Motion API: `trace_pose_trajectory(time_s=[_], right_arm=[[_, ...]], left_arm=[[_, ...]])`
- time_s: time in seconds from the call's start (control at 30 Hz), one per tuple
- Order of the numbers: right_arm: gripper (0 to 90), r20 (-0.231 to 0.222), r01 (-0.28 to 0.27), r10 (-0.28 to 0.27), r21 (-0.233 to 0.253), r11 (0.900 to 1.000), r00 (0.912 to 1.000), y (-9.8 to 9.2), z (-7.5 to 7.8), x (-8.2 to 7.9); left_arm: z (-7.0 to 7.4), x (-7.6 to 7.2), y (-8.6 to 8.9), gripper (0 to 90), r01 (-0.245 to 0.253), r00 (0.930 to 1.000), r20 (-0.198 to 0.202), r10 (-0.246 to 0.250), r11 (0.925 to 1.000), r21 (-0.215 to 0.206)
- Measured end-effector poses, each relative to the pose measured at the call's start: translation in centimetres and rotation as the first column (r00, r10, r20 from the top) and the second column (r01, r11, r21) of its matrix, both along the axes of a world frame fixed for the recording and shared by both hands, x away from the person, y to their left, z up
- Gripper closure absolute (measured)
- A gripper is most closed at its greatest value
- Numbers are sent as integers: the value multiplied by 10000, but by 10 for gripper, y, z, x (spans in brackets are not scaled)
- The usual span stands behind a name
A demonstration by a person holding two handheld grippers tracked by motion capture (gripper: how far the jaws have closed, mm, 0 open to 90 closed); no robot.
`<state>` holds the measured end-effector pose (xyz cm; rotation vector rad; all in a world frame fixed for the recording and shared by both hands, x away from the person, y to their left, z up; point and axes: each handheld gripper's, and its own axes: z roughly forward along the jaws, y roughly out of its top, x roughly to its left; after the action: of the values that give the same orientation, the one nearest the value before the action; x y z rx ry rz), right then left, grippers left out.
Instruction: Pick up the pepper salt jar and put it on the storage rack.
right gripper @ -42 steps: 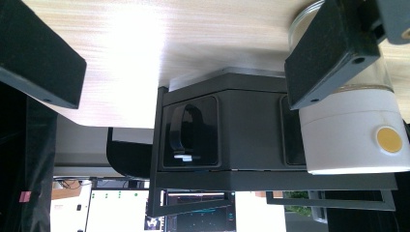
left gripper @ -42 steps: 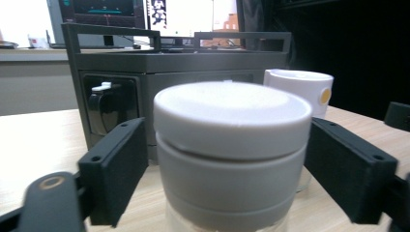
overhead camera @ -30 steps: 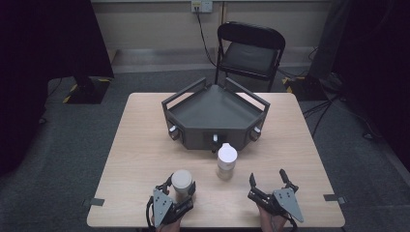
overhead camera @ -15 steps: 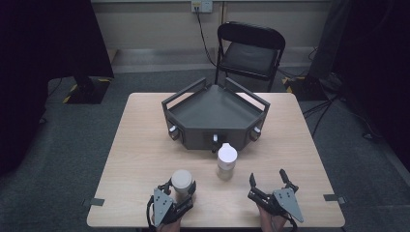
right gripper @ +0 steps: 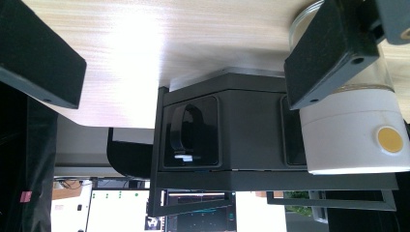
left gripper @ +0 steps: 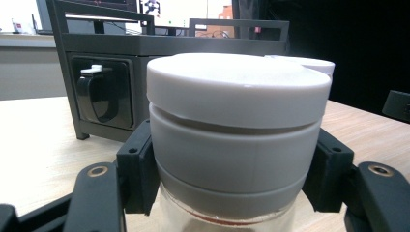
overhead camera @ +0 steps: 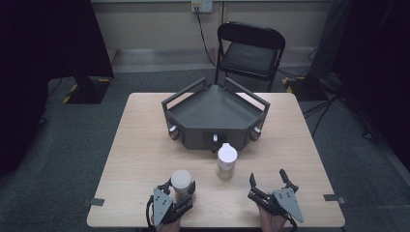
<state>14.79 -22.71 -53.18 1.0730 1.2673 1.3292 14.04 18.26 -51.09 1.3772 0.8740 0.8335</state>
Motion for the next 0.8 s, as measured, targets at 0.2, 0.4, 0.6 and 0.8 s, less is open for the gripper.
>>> trace_pose_trajectory(time_s=[0.2,0.4,0.6,0.8], right_arm=[[0,0,1,-1,-2,10000,10000,0,0,0],[0,-1,3,-3,-1,10000,10000,0,0,0],[0,0,28,-28,-2,10000,10000,0,0,0],[0,0,23,-23,-1,10000,10000,0,0,0]], left_arm=[[1,-1,-1,346,-165,9999,-13,165,9999,4],[3,-1,1,346,-223,9997,-27,223,9998,-14],[6,-2,2,345,-255,9997,26,255,9997,-19],[10,-3,1,345,-209,9997,129,208,9997,89]])
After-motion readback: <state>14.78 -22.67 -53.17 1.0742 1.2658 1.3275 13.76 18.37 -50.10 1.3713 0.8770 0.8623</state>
